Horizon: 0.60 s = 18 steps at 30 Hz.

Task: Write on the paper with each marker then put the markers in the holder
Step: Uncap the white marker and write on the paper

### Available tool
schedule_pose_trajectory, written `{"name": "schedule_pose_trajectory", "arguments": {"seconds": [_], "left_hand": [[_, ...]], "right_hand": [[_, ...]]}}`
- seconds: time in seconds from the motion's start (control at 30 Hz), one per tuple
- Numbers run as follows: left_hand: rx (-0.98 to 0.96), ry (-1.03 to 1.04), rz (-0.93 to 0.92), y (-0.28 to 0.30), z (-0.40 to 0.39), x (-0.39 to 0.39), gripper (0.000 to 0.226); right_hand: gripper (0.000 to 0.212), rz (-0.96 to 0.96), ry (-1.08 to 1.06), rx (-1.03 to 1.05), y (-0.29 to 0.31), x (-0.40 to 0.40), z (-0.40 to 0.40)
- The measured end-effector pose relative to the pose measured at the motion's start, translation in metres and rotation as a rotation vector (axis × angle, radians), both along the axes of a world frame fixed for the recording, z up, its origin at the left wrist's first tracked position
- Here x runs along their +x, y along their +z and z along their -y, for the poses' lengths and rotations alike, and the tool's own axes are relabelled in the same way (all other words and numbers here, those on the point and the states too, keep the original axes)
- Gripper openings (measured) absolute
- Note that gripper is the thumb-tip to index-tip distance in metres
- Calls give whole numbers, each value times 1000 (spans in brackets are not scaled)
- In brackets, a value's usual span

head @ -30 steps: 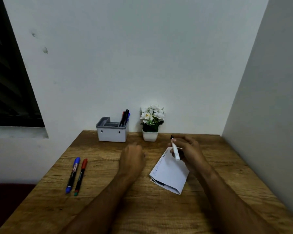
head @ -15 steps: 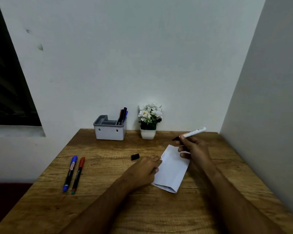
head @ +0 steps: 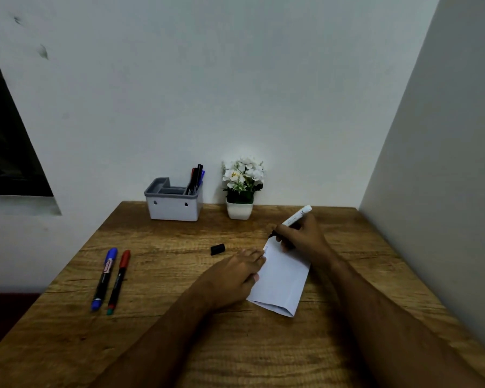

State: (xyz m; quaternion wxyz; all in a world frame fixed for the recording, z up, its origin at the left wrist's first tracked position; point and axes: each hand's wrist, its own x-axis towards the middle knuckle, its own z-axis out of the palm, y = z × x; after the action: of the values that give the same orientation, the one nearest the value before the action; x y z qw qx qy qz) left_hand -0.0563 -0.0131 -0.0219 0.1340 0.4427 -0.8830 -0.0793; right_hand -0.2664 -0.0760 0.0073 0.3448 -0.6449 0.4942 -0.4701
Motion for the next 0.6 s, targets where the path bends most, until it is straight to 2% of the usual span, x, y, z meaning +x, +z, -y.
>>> {"name": "schedule_pose_trajectory", "arguments": {"seconds": [0.2, 0.37, 0.6], "left_hand": [[1, -23, -7, -1, 3, 1, 52], [27, -23, -9, -2, 6, 1, 52], [25, -17, -24, -2, 5, 2, 51]], "right_hand": [[10, -6, -17, 42, -20, -3, 9], [6, -35, -59, -16, -27, -3, 10], [10, -133, -26, -70, -28, 0, 7]]}}
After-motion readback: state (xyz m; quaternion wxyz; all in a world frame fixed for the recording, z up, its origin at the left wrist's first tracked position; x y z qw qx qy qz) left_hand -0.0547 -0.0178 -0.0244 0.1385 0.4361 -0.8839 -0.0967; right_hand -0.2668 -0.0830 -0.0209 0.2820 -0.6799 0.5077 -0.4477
